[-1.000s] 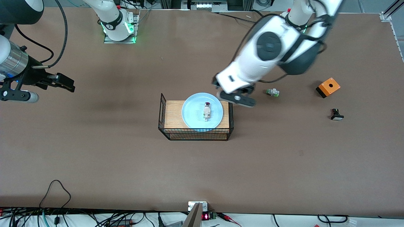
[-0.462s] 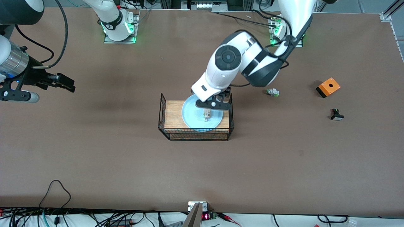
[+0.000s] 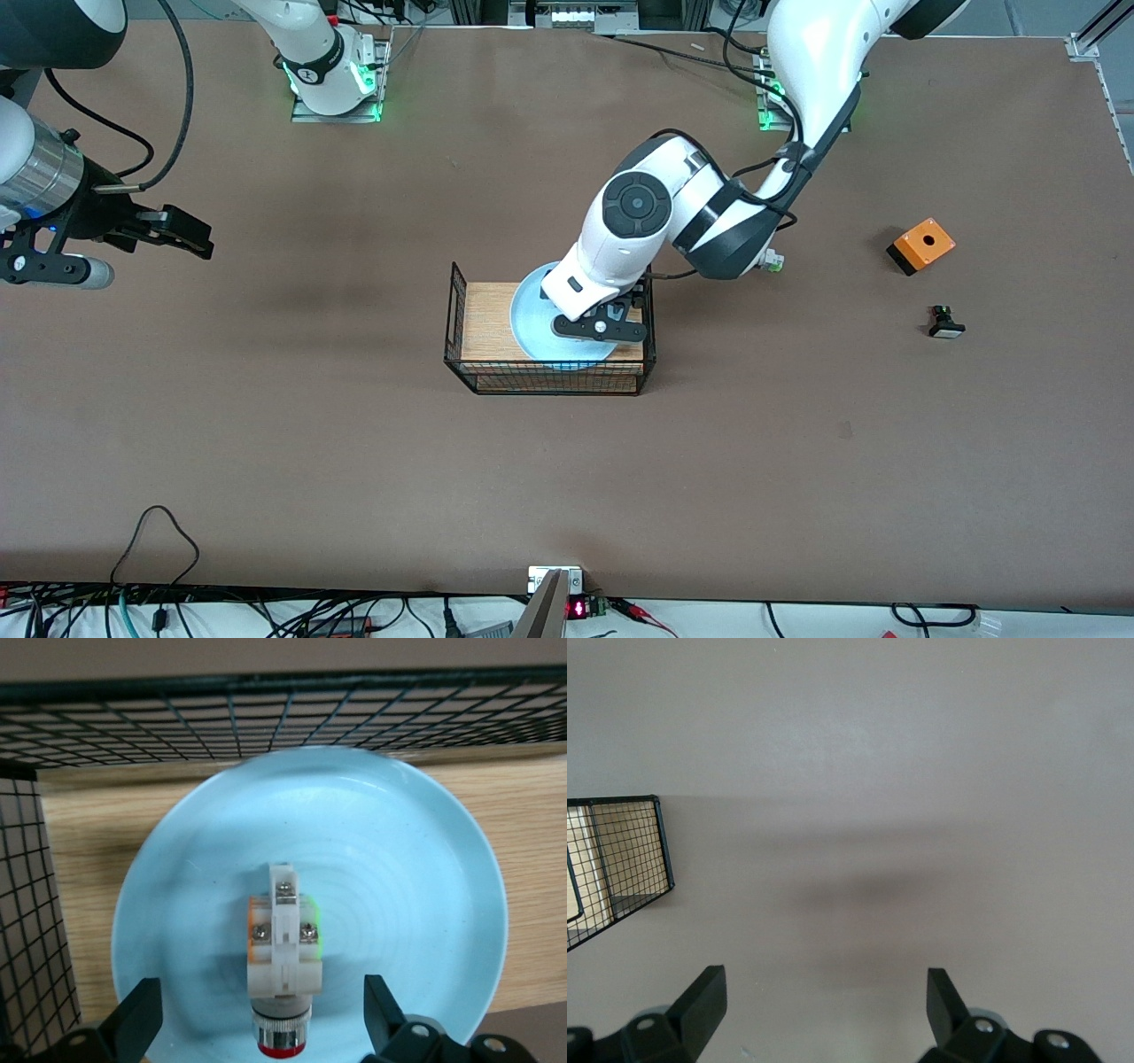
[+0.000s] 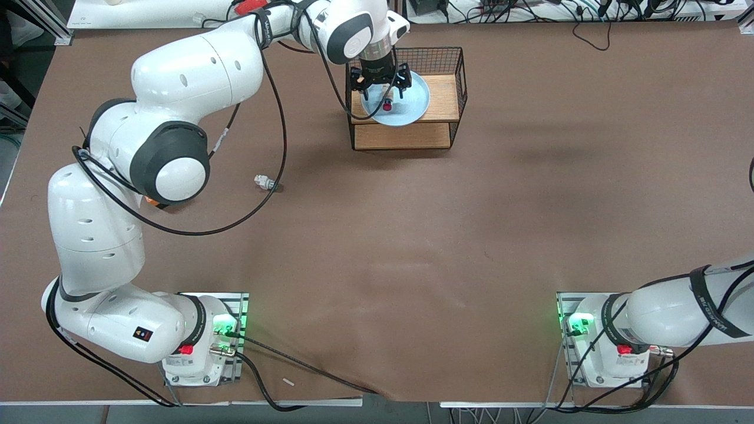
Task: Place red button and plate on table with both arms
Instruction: 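Lift the red button with the left gripper out of the basket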
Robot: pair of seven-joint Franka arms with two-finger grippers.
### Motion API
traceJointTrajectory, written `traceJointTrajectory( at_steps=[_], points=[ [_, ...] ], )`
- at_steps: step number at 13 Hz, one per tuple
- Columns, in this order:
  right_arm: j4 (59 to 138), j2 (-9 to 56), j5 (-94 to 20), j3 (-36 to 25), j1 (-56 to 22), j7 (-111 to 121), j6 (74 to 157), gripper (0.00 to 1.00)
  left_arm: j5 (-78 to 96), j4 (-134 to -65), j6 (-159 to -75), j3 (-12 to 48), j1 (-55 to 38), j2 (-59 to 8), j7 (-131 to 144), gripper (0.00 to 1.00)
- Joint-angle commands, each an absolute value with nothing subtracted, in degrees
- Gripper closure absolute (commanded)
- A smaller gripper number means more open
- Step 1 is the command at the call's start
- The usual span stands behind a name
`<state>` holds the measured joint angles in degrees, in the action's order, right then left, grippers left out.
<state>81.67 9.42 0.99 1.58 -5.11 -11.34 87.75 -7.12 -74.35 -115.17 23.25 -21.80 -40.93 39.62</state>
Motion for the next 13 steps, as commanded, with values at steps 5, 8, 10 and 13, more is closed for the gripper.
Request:
traceJointTrajectory(
  at_steps=[5,8,10,13],
  points=[
    [80.51,10.72,1.05,1.76,-5.71,-11.25,87.8,0.0,-10.55,-72.25,-118.04,22.94,-24.79,-43.15,40.35,0.93],
    [80.51,10.81,0.97,1.76,-6.68,-11.08,87.72,0.0,-10.63,-72.16,-118.04,22.94,-24.43,-43.07,40.08,1.0],
    [80.42,10.81,0.97,1.76,-7.81,-11.16,87.37,0.0,-10.72,-71.72,-117.25,22.85,-24.08,-41.5,40.25,1.0],
    [80.42,10.72,1.14,1.67,-10.28,-11.86,87.8,0.0,-10.64,-71.72,-114.01,23.03,-23.29,-37.19,40.34,1.0]
  ],
)
